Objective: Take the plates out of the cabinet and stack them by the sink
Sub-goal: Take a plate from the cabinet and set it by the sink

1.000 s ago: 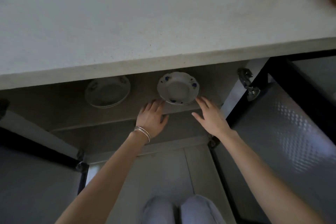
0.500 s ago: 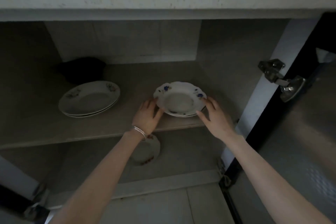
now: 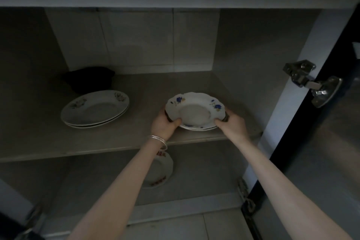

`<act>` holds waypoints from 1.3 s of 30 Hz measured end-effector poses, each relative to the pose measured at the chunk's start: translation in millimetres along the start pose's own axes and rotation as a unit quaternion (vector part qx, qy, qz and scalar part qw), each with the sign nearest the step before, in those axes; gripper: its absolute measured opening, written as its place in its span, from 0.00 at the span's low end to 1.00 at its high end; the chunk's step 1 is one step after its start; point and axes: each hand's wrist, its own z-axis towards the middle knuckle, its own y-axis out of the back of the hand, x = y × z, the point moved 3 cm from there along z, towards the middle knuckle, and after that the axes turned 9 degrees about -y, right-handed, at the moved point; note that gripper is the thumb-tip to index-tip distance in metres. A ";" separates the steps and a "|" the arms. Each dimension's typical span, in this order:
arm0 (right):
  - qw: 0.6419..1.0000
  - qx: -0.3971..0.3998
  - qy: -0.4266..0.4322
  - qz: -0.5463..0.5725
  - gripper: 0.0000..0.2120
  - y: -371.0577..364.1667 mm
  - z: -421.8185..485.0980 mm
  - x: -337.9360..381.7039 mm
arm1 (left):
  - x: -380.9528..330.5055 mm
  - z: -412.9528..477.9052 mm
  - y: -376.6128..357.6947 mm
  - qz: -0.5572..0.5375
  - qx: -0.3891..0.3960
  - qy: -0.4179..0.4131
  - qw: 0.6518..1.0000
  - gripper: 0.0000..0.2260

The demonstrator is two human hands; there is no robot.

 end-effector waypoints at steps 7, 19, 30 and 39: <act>0.997 0.008 0.016 0.069 0.18 -3.3 -15.4 -5.8 | -0.7 -39.1 12.8 -0.038 -0.071 0.014 0.997 0.26; 0.976 0.065 -0.068 0.198 0.19 -12.3 6.3 -6.7 | -2.9 -14.1 17.1 -0.178 -0.024 0.054 0.982 0.23; 0.947 0.084 -0.191 0.244 0.22 61.3 -109.9 51.7 | -90.6 -116.2 82.1 -0.331 -0.070 0.148 0.929 0.36; 0.918 0.116 -0.318 0.205 0.18 161.9 -241.1 148.0 | -218.6 -216.2 181.6 -0.337 -0.073 0.306 0.887 0.30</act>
